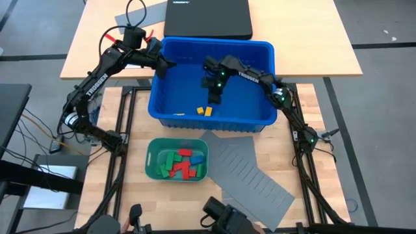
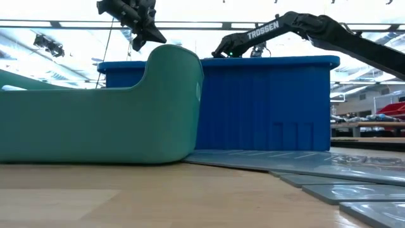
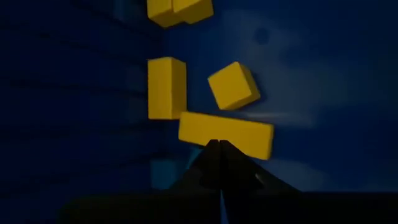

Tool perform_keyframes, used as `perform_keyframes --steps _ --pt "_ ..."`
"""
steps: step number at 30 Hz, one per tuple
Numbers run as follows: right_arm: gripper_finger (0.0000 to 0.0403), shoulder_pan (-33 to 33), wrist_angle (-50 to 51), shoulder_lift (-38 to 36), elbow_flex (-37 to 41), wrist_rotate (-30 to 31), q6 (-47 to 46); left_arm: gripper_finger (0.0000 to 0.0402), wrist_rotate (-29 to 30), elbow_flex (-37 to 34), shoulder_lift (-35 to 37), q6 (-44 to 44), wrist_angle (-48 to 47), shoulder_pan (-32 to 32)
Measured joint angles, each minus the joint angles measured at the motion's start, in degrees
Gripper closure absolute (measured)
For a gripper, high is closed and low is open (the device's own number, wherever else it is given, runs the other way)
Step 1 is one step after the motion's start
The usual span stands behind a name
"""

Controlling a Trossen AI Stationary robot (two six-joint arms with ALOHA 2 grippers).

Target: Sort Items/Unsort Items

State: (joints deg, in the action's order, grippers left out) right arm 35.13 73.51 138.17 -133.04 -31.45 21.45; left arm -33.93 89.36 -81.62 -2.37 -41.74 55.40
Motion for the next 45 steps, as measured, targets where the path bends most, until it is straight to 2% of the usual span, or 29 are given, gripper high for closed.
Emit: perform_keyframes --steps 4,10,14,21,26,30,33,37,41,45 --pt "0.0402 0.75 -0.31 0.37 0.25 -1.47 5.91 0.0396 0.01 0.0 0.0 0.48 -0.04 0.0" --pt "0.0403 -0.31 -1.96 0.37 3.0 -2.85 5.33 0.0396 0.02 0.0 0.0 1.14 0.02 0.0" --pt "0.0403 -1.89 -1.94 0.42 5.09 -1.8 -3.3 0.0396 0.04 0.0 0.0 1.15 0.02 0.0" --pt "0.0403 -5.2 -3.28 0.44 5.99 7.2 -23.57 0.0396 1.29 0.0 0.0 1.18 0.04 0.0" --pt "0.0403 -6.11 -6.18 0.44 5.99 9.94 -34.03 0.0396 1.55 0.0 0.0 1.16 0.08 0.0" --pt "0.0403 -5.66 -6.81 0.45 8.94 10.55 -38.83 0.0396 1.6 0.0 -0.02 1.05 0.11 0.0" --pt "0.0403 -5.27 -6.8 0.52 12.52 8.8 -41.24 0.0396 1.61 0.0 -0.02 1.01 0.12 0.0" --pt "0.0403 -4.92 -6.35 0.56 13.99 13.34 -44.12 0.0396 1.68 0.0 -0.02 0.91 0.15 0.0" --pt "0.0403 -4.46 -10.5 -0.47 13.97 17.28 -47.33 0.0396 1.74 0.0 -0.02 0.9 0.09 0.0" --pt "0.0403 -3.05 -16.53 -3.83 13.94 17.68 -48.85 0.0396 1.75 0.0 -0.02 0.9 0.01 0.0"
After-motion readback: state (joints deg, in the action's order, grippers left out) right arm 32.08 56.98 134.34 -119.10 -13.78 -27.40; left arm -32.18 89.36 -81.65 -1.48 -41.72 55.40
